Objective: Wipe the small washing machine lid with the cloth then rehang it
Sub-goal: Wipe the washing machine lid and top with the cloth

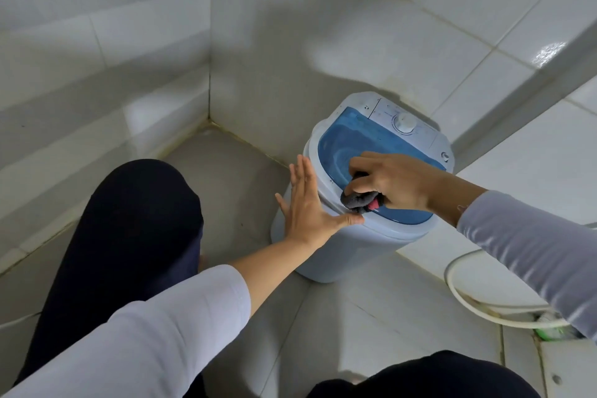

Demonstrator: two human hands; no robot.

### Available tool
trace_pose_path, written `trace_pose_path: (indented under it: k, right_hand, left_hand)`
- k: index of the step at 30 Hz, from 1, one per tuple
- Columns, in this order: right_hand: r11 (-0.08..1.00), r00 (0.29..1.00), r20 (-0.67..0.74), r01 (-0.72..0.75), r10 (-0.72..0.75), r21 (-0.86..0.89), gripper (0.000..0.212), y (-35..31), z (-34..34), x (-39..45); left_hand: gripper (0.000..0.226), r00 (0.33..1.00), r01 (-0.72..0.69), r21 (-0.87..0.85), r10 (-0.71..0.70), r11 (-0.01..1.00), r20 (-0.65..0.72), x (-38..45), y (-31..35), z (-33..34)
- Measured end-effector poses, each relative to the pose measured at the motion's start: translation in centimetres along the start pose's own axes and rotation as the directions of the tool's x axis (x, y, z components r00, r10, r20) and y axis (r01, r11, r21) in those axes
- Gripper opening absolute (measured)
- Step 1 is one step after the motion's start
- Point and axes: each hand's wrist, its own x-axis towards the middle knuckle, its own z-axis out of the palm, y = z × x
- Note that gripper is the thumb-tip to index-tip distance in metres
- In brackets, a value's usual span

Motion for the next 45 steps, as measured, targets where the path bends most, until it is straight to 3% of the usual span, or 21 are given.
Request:
trace_pose_path:
  k: [8, 21, 26, 36, 45]
  right_hand:
    - [0.997, 0.997, 0.004, -0.074, 0.074, -0.023, 0.024, 0.0, -0.6, 3.3]
    - [0.963, 0.963, -0.017, -0.268, 0.268, -0.017, 0.029, 0.4, -1.2, 7.1]
    - [0.904, 0.91, -0.073, -0.392, 0.408, 0.172, 0.031, 1.8, -2.2, 7.0]
    - [0.922, 0.943, 0.073, -0.332, 0.324, 0.202, 0.048, -0.4, -2.0, -1.6]
    - [0.942, 0.954, -0.082, -0.269, 0.29, 0.201, 0.038, -2.5, 2.1, -4.7]
  left_hand:
    - [0.141, 1.0, -0.003, 0.001, 0.003, 1.0, -0.007, 0.0, -0.2, 0.1]
    - [0.138, 1.0, 0.012, 0.016, -0.013, 1.0, 0.018, 0.0, -0.3, 0.0]
    - [0.134, 0.998, -0.03, 0.046, 0.028, 0.998, 0.051, 0.3, -1.3, -0.7]
    - [0.111, 0.986, -0.168, 0.196, 0.16, 0.966, 0.055, 4.0, -3.5, -4.9]
    - [0.109, 0.977, -0.199, 0.26, 0.173, 0.945, 0.121, 5.7, -4.2, -5.4]
